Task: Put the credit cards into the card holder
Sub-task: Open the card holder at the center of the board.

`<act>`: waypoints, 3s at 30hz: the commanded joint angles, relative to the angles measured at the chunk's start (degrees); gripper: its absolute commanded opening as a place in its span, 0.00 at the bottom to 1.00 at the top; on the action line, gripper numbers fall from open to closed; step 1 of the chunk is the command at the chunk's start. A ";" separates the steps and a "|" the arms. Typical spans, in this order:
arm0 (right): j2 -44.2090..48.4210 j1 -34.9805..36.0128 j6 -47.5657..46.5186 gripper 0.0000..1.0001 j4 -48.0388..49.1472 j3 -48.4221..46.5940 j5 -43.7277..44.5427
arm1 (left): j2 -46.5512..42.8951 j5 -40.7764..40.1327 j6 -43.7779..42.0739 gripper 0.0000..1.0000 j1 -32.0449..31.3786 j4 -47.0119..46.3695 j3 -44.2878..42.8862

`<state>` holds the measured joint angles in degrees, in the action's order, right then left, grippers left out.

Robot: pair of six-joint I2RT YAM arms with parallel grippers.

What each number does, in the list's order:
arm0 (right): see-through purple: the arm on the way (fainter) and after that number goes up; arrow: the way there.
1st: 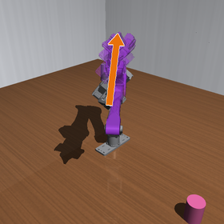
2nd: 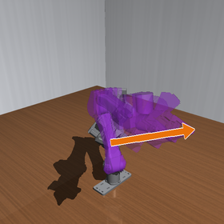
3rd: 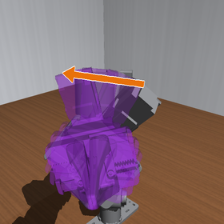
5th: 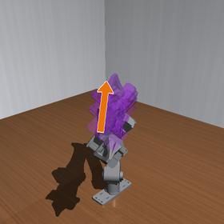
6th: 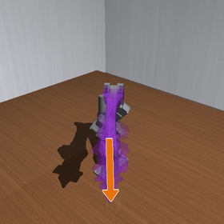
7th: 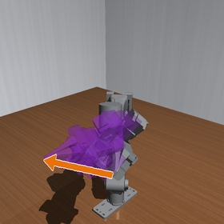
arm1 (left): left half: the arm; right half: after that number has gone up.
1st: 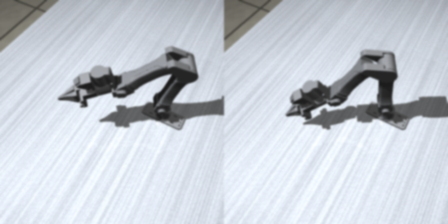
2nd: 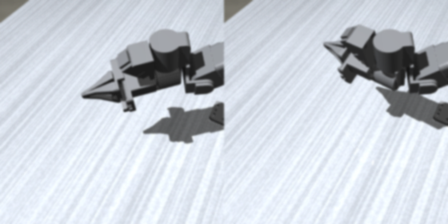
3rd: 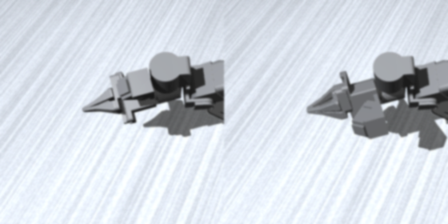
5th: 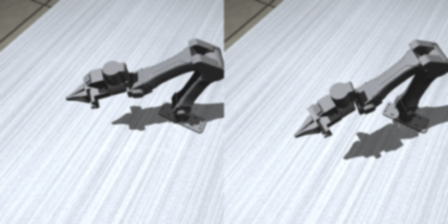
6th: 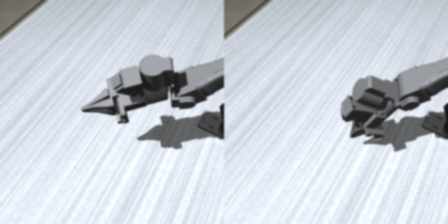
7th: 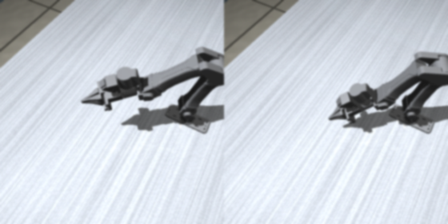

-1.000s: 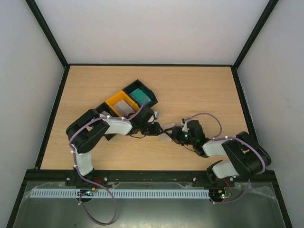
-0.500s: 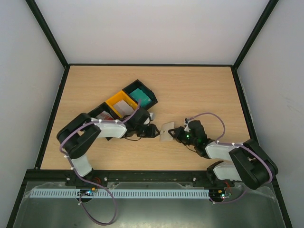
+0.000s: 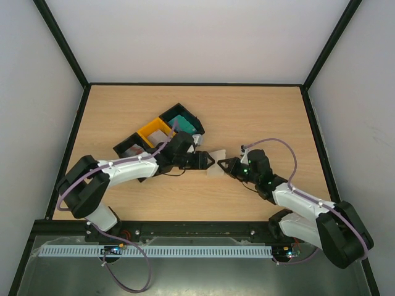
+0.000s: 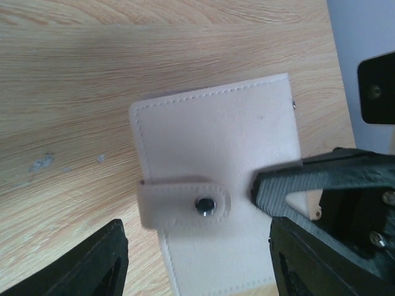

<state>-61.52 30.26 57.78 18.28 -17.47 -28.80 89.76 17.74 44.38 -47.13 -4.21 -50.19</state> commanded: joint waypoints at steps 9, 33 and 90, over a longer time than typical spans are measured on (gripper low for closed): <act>5.35 0.50 4.02 0.02 -1.73 -1.46 -5.42 | 5.91 -2.07 -0.08 0.38 -2.68 5.80 -5.39; 6.85 0.45 -2.80 0.02 -15.88 -6.46 3.01 | 3.22 -21.38 0.88 0.30 -2.96 21.55 -8.23; -4.88 0.46 -8.11 0.72 -17.40 -4.63 6.19 | -4.39 -3.49 2.25 0.02 -1.63 9.66 0.20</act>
<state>-66.96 30.50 51.59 2.57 -21.63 -26.39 83.11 11.14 48.38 -49.08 4.86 -48.05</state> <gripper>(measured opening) 0.712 0.034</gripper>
